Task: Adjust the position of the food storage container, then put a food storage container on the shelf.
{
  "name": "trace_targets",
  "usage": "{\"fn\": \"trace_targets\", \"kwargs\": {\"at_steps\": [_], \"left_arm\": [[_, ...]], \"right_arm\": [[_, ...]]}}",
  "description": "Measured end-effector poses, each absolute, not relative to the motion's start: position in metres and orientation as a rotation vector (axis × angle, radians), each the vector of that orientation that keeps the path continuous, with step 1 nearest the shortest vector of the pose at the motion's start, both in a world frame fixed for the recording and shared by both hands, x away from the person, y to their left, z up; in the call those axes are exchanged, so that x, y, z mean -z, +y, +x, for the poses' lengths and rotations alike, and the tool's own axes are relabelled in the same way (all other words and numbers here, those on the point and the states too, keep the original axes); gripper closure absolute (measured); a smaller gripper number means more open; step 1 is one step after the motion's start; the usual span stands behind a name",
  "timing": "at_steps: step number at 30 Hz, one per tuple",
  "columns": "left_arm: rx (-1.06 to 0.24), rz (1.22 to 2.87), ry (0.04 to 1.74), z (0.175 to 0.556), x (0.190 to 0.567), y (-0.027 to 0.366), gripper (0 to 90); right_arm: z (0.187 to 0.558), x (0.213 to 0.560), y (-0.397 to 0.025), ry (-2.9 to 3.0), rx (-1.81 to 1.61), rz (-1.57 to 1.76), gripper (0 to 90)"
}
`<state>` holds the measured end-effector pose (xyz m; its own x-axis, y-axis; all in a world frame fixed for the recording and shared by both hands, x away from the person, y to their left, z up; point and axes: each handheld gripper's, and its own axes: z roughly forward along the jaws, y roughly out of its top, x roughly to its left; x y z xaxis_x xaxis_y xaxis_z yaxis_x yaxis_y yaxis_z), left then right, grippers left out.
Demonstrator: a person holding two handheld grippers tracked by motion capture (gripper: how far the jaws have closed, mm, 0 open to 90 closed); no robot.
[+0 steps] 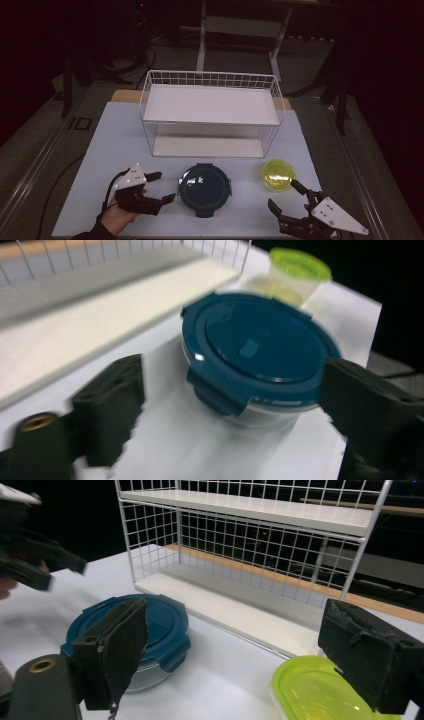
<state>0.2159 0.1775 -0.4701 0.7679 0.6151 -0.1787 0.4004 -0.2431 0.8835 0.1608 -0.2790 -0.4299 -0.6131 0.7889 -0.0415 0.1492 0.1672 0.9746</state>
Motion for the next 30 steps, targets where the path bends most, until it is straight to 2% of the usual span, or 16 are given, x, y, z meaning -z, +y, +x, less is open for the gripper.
{"fn": "trace_targets", "kwargs": {"at_steps": [2,4,9,18,27,30], "left_arm": [[-0.245,1.845,0.774,0.214,0.467,0.18,1.2],[-0.27,1.76,0.753,0.208,0.455,0.188,0.6],[-0.263,1.704,0.712,0.201,0.437,0.195,0.6],[-0.31,1.713,0.693,0.205,0.421,0.193,0.6],[-0.265,1.754,0.726,0.214,0.42,0.183,0.6],[-0.215,1.794,0.743,0.22,0.421,0.178,0.7]], "right_arm": [[0.16,0.429,-0.278,1.885,-1.465,0.881,12.2],[0.16,0.427,-0.278,1.863,-1.461,0.872,12.2],[0.161,0.419,-0.275,1.83,-1.477,0.86,13.3],[0.169,0.4,-0.266,1.845,-1.491,0.844,14.8],[0.194,0.399,-0.236,1.949,-1.456,0.833,15.8],[0.2,0.4,-0.227,1.989,-1.467,0.825,15.9]]}}
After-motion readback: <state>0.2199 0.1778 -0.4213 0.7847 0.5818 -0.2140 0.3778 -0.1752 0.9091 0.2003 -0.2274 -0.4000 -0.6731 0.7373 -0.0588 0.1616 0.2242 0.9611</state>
